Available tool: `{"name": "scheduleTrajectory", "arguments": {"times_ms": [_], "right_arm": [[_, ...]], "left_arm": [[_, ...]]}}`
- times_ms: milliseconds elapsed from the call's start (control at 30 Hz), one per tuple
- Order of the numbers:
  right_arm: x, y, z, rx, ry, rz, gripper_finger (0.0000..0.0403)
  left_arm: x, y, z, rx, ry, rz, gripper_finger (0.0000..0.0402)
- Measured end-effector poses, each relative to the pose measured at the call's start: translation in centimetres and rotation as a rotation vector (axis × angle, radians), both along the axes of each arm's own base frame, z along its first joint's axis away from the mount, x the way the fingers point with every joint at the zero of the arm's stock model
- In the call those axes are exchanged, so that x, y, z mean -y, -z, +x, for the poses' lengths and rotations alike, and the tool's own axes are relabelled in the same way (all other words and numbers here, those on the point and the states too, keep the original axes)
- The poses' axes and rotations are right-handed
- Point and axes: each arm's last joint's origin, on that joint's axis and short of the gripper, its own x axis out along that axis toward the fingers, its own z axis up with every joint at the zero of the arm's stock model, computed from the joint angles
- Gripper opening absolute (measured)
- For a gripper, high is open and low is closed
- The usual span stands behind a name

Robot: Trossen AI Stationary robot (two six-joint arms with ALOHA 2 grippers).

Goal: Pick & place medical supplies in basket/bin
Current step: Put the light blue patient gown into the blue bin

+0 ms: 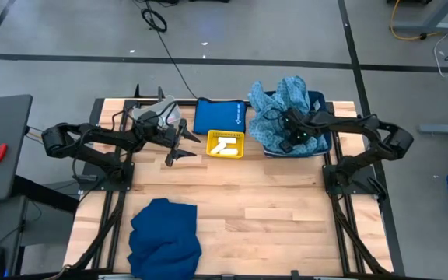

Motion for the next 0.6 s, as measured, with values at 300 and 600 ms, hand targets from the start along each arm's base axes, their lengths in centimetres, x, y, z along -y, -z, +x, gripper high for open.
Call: {"name": "scheduleTrajectory", "arguments": {"times_ms": [300,600], "right_arm": [[0.4,-1.3,1.5,0.023,-0.080,-0.041,0.0073],[-0.2,-2.0,2.6,0.048,-0.179,-0.020,0.0167]], "left_arm": [[0.0,0.0,0.0,-0.005,-0.001,-0.003,0.0259],[0.0,0.1,0.0,-0.004,-0.001,0.003,0.0259]]}}
